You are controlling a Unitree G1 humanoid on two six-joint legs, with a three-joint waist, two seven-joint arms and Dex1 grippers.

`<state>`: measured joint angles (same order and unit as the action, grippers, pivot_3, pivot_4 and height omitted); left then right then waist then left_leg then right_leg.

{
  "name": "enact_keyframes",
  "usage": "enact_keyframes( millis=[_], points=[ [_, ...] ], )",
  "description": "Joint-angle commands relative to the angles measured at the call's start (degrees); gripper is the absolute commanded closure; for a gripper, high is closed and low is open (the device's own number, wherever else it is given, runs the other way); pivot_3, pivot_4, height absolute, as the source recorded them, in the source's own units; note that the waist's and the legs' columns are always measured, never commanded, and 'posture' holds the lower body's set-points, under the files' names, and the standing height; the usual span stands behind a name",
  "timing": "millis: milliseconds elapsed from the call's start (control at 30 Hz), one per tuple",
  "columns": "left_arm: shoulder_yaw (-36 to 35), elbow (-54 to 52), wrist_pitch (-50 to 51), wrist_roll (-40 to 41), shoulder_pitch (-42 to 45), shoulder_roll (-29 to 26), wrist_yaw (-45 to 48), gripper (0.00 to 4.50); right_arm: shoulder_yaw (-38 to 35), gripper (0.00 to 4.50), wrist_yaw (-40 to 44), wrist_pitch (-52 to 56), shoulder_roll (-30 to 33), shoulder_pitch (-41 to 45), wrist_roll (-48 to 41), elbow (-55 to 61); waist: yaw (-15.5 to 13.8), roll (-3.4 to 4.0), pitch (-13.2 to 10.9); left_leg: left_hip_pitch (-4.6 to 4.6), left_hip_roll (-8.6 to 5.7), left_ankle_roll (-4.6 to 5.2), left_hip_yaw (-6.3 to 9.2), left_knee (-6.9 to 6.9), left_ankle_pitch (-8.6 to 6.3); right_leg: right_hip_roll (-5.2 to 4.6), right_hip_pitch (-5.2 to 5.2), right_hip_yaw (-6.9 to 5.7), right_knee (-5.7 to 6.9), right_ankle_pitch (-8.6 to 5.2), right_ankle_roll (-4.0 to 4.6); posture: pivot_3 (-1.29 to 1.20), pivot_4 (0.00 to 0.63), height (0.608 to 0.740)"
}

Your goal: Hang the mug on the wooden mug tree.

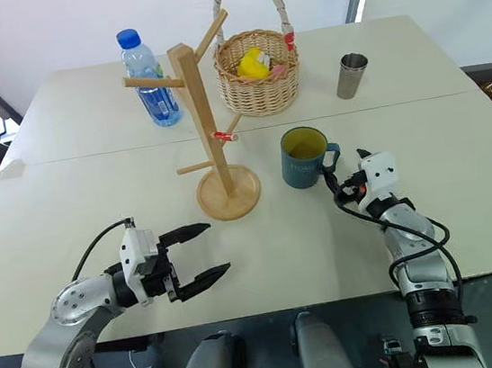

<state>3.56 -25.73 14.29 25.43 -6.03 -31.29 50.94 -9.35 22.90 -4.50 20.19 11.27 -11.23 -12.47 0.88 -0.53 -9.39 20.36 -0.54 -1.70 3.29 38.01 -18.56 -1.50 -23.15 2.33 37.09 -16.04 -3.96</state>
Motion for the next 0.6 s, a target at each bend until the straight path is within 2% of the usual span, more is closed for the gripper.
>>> enact_keyframes(
  millis=[33,67,167,400,600],
  points=[
    [-0.65,-1.66,-0.98,0.27,-0.12,-0.14,-0.34,0.0,0.0,0.02,0.23,-1.73,-0.43,1.96,0.08,-0.84,0.0,0.0,0.0,0.0,0.0,0.0,0.0,0.0,0.0,0.0,0.0,0.0,0.0,0.0,0.0,0.0,0.15,0.74],
    [-0.73,-1.68,-1.0,0.31,-0.14,-0.19,-0.41,0.0,0.05,0.02,0.41,-1.77,-0.53,2.35,0.0,-1.23,0.01,0.0,0.0,0.0,0.0,0.0,0.0,0.0,0.0,0.0,0.0,0.0,0.0,0.0,0.0,0.0,0.15,0.74],
    [-1.13,-1.51,-1.16,0.18,-0.16,-0.32,-0.72,0.0,0.33,0.88,1.27,-1.91,-0.79,3.26,-0.15,-2.02,0.06,0.0,0.0,-0.01,0.0,0.0,0.0,0.0,0.0,0.01,0.0,0.0,0.0,0.0,0.0,0.0,0.15,0.74],
    [-1.17,-1.44,-1.07,0.09,-0.03,-0.35,-1.27,0.0,0.75,4.44,3.02,-1.99,-1.26,3.24,-0.9,-1.16,-0.03,0.01,0.0,0.0,0.0,0.0,0.01,0.0,0.0,0.0,0.0,0.0,0.0,0.0,0.0,0.0,0.15,0.74],
    [-1.58,-1.54,-0.8,0.13,0.1,-0.61,-1.77,0.0,1.87,4.44,3.46,-1.82,0.2,1.8,1.06,2.88,-0.03,0.02,-0.01,0.0,0.0,0.0,0.0,0.0,0.0,0.0,0.0,0.0,0.0,0.0,0.0,0.0,0.15,0.74]
  ],
)
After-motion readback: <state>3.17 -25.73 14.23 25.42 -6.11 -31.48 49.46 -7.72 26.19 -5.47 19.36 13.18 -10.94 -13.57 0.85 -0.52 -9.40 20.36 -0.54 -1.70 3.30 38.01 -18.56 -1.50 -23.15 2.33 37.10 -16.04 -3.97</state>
